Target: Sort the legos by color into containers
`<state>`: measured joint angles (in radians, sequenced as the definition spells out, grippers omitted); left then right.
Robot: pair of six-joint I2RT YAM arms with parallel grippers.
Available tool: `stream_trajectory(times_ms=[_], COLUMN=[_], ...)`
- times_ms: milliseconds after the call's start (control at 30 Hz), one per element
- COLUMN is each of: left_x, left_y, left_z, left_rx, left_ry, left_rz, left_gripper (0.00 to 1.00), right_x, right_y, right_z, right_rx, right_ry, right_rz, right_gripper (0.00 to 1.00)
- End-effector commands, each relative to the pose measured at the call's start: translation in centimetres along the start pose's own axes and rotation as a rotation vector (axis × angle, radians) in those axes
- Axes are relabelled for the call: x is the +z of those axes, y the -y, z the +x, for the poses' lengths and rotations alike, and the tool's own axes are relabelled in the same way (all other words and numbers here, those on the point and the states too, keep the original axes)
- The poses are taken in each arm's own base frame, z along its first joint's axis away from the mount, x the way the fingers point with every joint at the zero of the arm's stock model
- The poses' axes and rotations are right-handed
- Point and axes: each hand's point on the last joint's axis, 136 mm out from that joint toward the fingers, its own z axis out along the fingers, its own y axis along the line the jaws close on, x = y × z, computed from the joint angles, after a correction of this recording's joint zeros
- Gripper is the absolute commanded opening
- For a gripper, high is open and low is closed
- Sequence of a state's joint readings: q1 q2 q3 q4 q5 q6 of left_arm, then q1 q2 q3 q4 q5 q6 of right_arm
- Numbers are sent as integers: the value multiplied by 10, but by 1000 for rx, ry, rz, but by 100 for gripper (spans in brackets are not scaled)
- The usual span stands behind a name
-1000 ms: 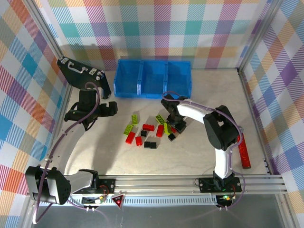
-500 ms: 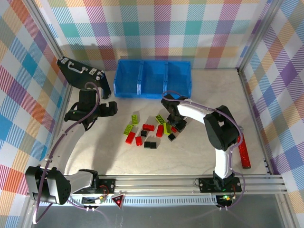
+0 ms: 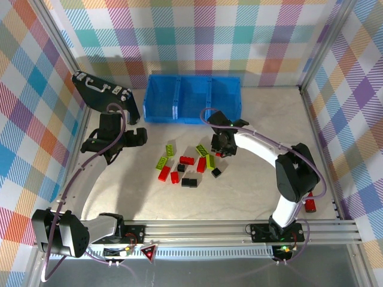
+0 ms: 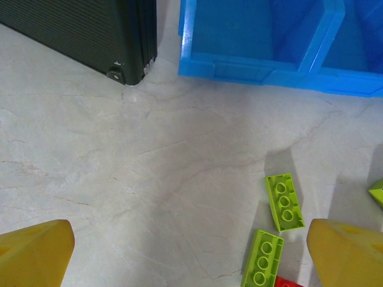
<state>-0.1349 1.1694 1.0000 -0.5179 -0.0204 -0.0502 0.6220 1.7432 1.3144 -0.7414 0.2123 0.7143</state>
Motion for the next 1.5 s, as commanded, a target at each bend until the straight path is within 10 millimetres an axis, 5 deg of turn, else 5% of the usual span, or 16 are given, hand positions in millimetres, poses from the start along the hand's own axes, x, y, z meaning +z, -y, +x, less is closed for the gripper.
stream_trajectory(times_ms=[0,367,700,1033,1467], left_x=[-6,-6,4,-6,-5], left_y=[-5,-4,-3,-3,-4], left_z=[-3,-2,7,3,5], left_rx=[18,21,24,27,35], left_ry=[27,26,-36,9,-3], left_rz=[-17,-11,-7,-5,-7], left_gripper=[100,100,100,100,100], right_x=[-15,-20,16,45,49], right_y=[-3,-20,-16,24,68], right_z=[-20,-109,-183,-202,-210], right_rx=[-268,-434,-386,-367,-354], right_ry=[49,120,125,82,79], right_rz=[28,24,-18,70,189], right_gripper=[39,36,36,36,38])
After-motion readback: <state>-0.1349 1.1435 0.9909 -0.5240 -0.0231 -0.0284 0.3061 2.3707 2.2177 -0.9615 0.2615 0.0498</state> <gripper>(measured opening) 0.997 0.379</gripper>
